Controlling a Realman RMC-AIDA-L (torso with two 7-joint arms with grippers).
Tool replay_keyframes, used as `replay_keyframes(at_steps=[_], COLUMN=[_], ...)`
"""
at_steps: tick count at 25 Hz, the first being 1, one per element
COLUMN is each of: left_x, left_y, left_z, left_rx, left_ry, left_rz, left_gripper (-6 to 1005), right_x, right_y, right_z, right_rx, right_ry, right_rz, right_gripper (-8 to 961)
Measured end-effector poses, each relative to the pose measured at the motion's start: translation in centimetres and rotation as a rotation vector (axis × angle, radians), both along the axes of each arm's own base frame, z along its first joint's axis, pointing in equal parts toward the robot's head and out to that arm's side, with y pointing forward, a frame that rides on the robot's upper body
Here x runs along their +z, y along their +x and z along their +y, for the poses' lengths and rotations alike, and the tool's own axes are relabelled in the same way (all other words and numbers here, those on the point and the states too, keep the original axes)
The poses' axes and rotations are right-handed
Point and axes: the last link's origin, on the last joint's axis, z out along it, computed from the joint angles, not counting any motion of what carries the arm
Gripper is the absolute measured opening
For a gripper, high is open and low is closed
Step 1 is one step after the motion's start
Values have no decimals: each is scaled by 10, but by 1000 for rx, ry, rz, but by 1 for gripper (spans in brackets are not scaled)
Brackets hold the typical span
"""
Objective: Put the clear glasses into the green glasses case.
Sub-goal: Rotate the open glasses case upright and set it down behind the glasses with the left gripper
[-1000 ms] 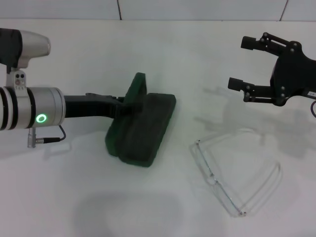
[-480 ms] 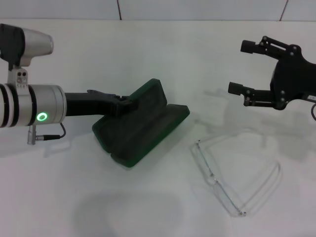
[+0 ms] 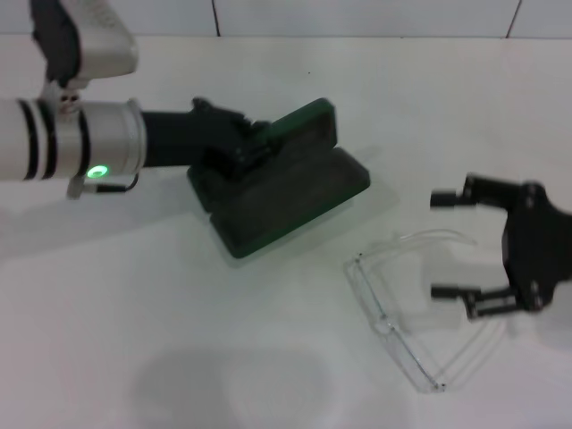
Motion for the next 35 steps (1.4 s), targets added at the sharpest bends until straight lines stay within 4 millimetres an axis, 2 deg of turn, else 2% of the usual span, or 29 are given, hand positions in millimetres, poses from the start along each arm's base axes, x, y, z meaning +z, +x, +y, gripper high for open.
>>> replay_keyframes(at_steps=[8,15,22,35], left_x=[-17,-38,-53,-60], left_y=[47,73,76,61], left_z=[18,26,30,34], left_rx=[-384,-542,-563,-543], left_ry=[-9,-60,-105,-57], left_rz=[131,171,202,241], left_gripper=[206,212,218,230], right_x=[-15,-21,-24,-24], right_y=[11,17,16,12], right_z=[-21,-28,-29,-24], right_rx=[18,19,24,54], right_ry=[-61,-65,-64,-53], right_rz=[-42,-47,-43,-49], right_gripper=[859,859,860,859])
